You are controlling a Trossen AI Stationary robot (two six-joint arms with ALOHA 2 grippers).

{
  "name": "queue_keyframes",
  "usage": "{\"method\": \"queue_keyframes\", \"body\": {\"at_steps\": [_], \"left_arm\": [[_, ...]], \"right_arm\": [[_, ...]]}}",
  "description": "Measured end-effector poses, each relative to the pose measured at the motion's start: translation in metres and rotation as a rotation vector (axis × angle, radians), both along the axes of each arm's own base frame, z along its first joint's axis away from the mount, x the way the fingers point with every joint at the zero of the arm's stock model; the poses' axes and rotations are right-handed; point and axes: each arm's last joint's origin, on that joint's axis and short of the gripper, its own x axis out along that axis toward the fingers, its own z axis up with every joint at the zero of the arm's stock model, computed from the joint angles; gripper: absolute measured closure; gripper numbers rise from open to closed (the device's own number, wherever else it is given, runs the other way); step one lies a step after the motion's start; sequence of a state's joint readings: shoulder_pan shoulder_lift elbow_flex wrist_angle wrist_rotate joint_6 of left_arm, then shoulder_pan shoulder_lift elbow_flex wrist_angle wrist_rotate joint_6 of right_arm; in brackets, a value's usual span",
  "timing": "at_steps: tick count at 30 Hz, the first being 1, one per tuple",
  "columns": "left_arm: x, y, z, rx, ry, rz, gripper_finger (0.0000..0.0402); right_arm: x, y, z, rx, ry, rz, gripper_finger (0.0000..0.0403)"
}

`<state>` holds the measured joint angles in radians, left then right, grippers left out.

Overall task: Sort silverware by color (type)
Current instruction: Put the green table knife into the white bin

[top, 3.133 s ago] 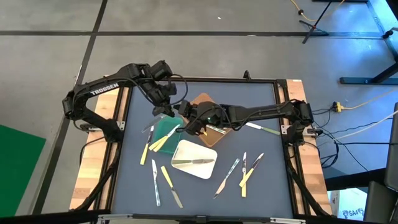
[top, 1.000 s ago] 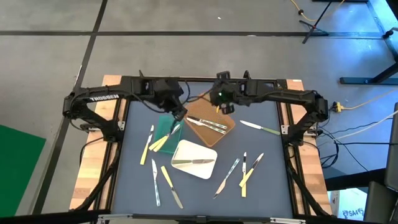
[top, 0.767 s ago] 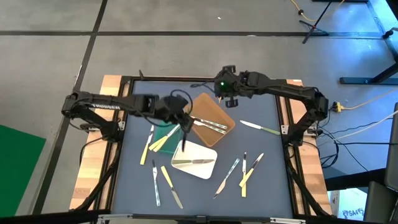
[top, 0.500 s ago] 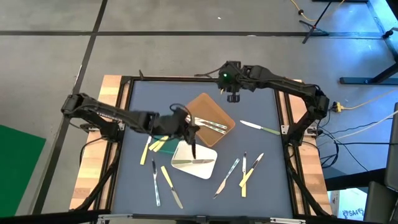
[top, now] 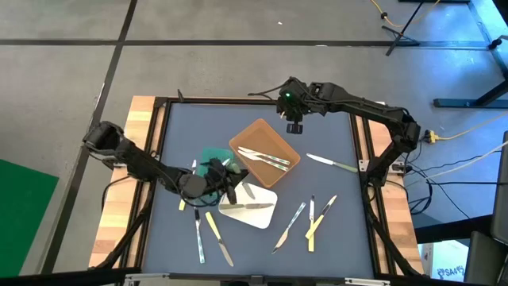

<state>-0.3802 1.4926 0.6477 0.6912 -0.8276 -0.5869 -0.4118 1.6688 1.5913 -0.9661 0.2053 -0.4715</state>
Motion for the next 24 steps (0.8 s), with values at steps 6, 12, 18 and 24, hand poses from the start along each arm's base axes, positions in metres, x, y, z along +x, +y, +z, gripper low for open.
{"method": "queue_keyframes", "body": {"at_steps": [6,12,18,24], "left_arm": [[0.011,-0.006,-0.016,0.090,-0.013,-0.014,0.0379],[0.022,-0.006,-0.037,0.095,-0.032,-0.006,0.0378],[0.029,-0.004,-0.052,0.086,-0.055,-0.012,0.0379],[0.036,0.003,-0.056,0.084,-0.051,-0.064,0.0373]], "right_arm": [[0.001,-0.001,0.001,0.001,-0.022,-0.016,0.0288],[0.004,-0.001,0.002,-0.001,-0.056,-0.015,0.0288],[0.005,-0.002,0.003,0.001,-0.069,-0.011,0.0288],[0.005,-0.002,0.003,0.000,-0.076,-0.009,0.0288]]}}
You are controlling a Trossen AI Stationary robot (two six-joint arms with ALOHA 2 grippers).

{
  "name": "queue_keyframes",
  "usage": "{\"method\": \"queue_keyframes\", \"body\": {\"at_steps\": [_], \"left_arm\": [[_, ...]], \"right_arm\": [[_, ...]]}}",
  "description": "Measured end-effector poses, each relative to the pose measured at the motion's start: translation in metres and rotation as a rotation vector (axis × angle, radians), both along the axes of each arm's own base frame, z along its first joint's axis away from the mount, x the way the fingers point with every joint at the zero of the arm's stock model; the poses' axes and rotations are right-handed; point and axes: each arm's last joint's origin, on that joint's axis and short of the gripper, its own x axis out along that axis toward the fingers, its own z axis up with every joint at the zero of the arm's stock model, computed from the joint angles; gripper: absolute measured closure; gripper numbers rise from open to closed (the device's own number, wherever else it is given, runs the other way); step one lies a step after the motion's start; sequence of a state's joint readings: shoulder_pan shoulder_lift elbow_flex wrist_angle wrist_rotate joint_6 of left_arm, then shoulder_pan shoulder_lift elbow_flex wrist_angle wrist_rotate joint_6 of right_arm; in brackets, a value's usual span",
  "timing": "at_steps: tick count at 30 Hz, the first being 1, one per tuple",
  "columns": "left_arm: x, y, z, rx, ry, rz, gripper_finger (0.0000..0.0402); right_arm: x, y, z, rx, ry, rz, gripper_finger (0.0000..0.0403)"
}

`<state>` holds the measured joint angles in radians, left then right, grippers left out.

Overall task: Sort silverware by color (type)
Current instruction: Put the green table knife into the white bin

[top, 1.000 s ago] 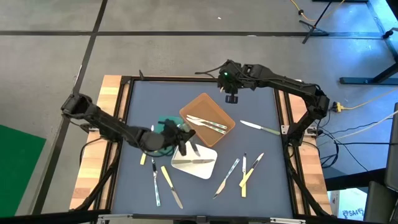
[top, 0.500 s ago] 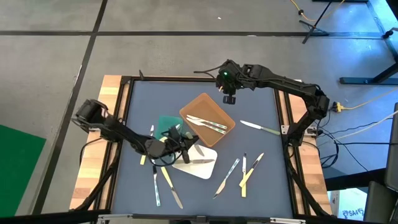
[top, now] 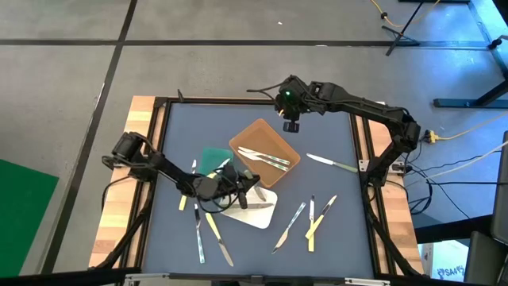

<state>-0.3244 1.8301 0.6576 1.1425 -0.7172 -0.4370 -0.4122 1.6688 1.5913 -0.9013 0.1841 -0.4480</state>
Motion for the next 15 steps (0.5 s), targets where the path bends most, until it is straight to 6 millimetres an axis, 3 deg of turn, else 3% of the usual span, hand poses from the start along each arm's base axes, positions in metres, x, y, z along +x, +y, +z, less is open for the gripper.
{"method": "queue_keyframes", "body": {"at_steps": [15], "left_arm": [[0.0027,0.0029,-0.0009,0.070,0.037,-0.092,0.0363]], "right_arm": [[0.0016,-0.0005,0.0011,0.001,-0.022,0.008,0.0288]]}}
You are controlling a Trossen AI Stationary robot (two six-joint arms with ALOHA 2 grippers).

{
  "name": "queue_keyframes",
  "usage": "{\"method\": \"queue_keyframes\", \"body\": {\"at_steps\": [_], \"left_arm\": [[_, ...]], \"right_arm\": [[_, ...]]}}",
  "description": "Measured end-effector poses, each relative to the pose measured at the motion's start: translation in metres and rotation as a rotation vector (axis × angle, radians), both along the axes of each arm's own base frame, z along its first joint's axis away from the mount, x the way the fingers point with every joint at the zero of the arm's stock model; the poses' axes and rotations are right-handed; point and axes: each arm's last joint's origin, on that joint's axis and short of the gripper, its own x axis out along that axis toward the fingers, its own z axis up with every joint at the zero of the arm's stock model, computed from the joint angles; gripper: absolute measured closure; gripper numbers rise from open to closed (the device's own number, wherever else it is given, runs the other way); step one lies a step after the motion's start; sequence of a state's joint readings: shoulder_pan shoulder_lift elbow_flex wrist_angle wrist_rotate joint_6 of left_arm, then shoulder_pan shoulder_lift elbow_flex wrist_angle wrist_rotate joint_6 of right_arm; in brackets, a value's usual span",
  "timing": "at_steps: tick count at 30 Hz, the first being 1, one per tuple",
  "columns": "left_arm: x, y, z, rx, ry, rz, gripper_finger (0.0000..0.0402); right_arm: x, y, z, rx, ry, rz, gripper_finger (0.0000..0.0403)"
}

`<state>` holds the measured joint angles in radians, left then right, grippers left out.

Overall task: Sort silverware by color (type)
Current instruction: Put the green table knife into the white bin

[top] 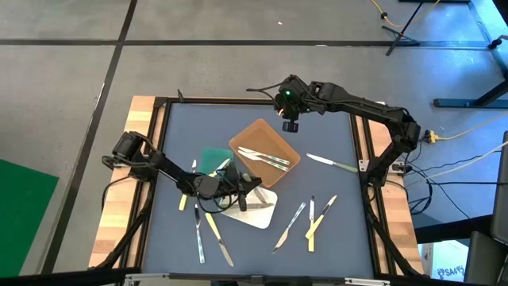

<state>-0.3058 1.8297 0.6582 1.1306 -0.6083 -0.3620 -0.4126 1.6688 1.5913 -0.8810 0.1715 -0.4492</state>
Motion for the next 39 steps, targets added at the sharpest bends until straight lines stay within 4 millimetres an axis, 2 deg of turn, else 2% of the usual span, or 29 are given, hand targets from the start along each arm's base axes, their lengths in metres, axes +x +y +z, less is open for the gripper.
{"method": "queue_keyframes", "body": {"at_steps": [8,16,22,31,39], "left_arm": [[0.000,0.000,0.000,0.034,0.011,-0.002,0.0347],[0.000,0.000,0.000,0.034,0.012,-0.002,0.0291],[0.000,0.000,0.000,0.104,0.033,0.003,0.0258],[-0.002,-0.004,0.003,0.127,0.031,0.003,0.0256],[-0.007,-0.005,0.018,0.129,0.036,0.004,0.0256]], "right_arm": [[0.000,0.000,0.000,0.000,0.000,0.001,0.0288],[0.000,0.000,0.000,0.000,0.001,0.001,0.0288],[0.000,0.000,0.000,0.002,0.003,0.001,0.0288],[-0.001,0.001,-0.001,0.006,0.010,0.002,0.0288],[-0.001,0.000,-0.001,0.006,0.010,0.002,0.0288]]}}
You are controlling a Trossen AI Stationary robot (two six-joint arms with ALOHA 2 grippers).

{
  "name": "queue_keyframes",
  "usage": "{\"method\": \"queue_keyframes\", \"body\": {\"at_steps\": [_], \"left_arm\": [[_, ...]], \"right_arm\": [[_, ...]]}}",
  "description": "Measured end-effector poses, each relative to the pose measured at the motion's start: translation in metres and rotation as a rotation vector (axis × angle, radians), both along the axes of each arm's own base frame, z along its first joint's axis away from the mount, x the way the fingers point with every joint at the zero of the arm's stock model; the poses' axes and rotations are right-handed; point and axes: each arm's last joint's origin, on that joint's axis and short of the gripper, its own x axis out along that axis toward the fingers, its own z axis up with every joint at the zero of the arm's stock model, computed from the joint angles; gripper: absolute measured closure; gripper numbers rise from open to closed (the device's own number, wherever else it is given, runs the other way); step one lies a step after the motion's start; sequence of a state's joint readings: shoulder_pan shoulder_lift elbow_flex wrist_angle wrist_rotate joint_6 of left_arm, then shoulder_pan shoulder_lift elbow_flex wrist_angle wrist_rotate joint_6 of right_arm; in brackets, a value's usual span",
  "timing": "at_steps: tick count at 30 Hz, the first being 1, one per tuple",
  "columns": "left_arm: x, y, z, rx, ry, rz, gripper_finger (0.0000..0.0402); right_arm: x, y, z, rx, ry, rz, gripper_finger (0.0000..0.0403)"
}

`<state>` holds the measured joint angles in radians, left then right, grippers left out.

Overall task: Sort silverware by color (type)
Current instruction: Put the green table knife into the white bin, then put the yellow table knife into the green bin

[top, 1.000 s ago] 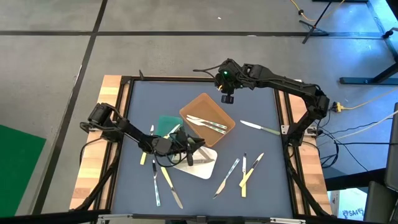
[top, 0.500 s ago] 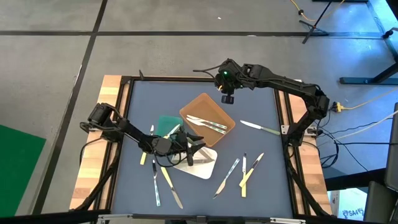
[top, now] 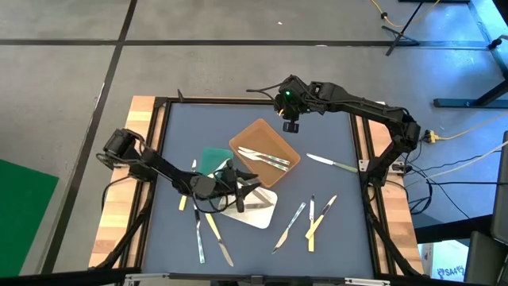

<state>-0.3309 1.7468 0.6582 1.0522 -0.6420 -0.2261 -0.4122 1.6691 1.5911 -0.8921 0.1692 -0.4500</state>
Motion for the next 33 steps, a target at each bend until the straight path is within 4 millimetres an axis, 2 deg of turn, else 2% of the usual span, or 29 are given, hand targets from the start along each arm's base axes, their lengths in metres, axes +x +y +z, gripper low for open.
{"method": "queue_keyframes", "body": {"at_steps": [13,25,33], "left_arm": [[-0.023,0.005,0.034,0.038,0.146,-0.042,0.0256],[-0.046,0.011,0.066,0.033,0.143,-0.070,0.0256],[-0.070,0.018,0.081,-0.136,0.178,-0.093,0.0256]], "right_arm": [[0.000,0.000,0.000,-0.001,0.001,-0.001,0.0288],[-0.003,0.002,-0.002,0.024,0.033,-0.003,0.0288],[-0.006,0.003,-0.004,0.048,0.061,-0.020,0.0288]]}}
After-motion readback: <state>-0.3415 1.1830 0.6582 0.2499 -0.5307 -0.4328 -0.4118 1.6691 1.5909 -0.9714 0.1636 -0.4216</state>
